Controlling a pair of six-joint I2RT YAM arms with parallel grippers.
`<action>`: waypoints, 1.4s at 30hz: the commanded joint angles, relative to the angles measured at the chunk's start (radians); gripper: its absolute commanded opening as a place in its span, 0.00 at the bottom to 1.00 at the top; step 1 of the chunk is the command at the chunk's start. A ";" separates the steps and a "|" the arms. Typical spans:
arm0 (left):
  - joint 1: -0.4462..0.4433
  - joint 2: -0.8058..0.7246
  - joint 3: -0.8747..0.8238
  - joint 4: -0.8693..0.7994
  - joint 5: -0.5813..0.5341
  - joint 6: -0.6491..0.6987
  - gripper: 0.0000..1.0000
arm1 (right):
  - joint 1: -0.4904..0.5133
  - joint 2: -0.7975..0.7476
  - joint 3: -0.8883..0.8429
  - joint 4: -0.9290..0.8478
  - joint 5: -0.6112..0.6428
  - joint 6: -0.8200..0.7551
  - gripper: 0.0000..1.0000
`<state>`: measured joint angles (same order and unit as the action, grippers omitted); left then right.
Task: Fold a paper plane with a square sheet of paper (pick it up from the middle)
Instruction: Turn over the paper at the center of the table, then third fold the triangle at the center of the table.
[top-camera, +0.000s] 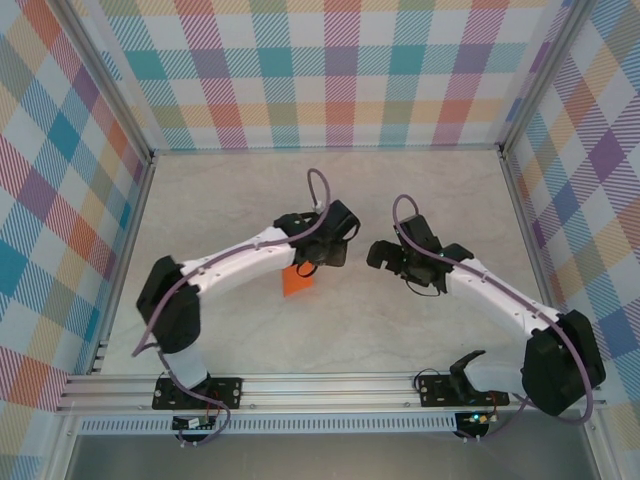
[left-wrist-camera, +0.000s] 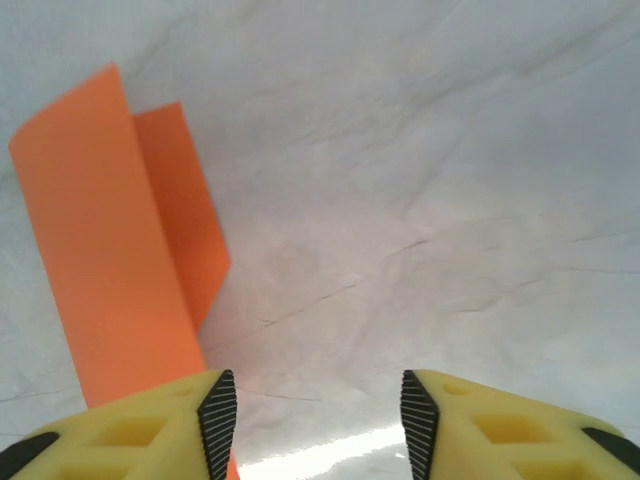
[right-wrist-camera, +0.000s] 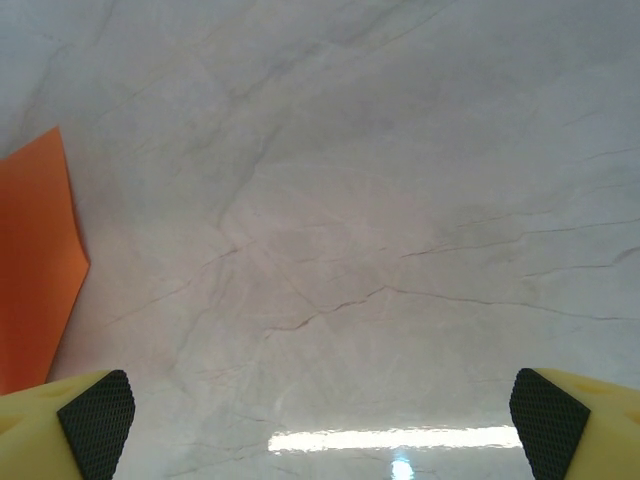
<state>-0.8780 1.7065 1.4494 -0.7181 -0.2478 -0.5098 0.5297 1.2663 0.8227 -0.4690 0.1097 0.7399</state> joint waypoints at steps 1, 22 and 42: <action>0.047 -0.085 -0.101 0.067 0.086 -0.026 0.54 | -0.005 0.044 0.002 0.098 -0.168 -0.049 1.00; 0.408 -0.177 -0.465 0.358 0.353 -0.149 0.51 | 0.154 0.430 0.065 0.475 -0.573 0.185 0.64; 0.435 -0.189 -0.507 0.386 0.397 -0.153 0.53 | 0.188 0.505 0.112 0.500 -0.627 0.160 0.08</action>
<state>-0.4618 1.5394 0.9592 -0.3531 0.1238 -0.6590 0.7116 1.7645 0.9108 0.0402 -0.4927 0.9249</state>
